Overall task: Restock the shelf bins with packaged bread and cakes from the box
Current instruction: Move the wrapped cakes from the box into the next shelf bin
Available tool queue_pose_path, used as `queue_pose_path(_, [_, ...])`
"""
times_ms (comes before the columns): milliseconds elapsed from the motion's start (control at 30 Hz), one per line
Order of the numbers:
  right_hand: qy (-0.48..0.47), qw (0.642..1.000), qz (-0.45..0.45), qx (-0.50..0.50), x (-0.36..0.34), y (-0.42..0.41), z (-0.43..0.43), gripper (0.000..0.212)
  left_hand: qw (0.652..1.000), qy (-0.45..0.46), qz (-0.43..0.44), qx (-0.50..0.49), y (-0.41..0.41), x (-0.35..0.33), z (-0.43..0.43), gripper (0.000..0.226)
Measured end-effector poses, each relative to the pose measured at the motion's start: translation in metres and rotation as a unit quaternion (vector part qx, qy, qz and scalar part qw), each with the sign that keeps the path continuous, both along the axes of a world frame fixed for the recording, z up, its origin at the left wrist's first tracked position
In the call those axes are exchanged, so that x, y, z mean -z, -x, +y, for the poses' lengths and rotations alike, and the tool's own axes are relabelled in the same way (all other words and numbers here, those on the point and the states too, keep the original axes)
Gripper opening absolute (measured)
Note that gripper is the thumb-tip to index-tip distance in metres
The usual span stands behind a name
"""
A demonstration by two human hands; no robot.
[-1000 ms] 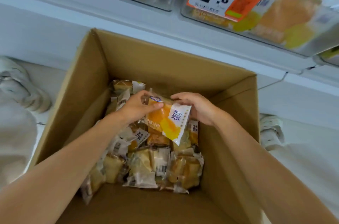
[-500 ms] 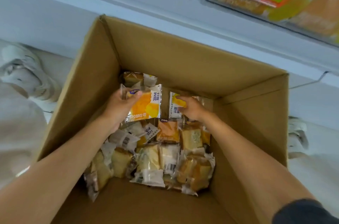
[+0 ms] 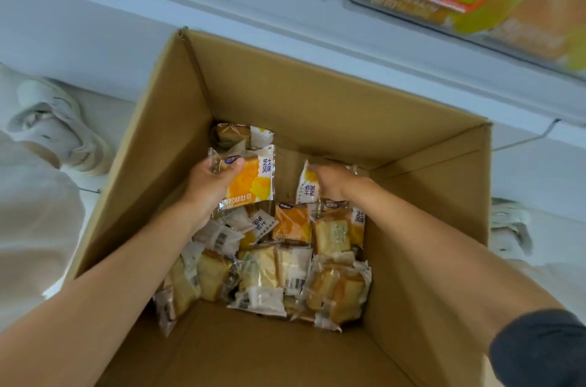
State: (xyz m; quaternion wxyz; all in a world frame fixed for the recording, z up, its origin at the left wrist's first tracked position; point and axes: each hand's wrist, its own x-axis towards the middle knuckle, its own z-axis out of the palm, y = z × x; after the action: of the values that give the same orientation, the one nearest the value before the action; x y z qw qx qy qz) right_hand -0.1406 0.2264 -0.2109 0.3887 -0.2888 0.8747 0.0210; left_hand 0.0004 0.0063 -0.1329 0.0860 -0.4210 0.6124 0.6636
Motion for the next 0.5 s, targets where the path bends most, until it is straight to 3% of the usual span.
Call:
queue_pose_path(167, [0.048,0.995,-0.036,0.078,-0.011,0.001,0.016,0.077,1.000,0.000,0.007,-0.012,-0.004,-0.007,0.003,0.020])
queue_pose_path(367, [0.058,0.981,-0.062,0.173,0.033,0.008,-0.001,0.107,1.000,0.003,0.001,-0.028,0.003,0.010,0.004,0.008])
queue_pose_path(500, [0.003,0.990,-0.015,0.138,0.040,0.009,-0.006,0.081,1.000,-0.001,-0.008,-0.025,0.003,0.020,0.001,0.011])
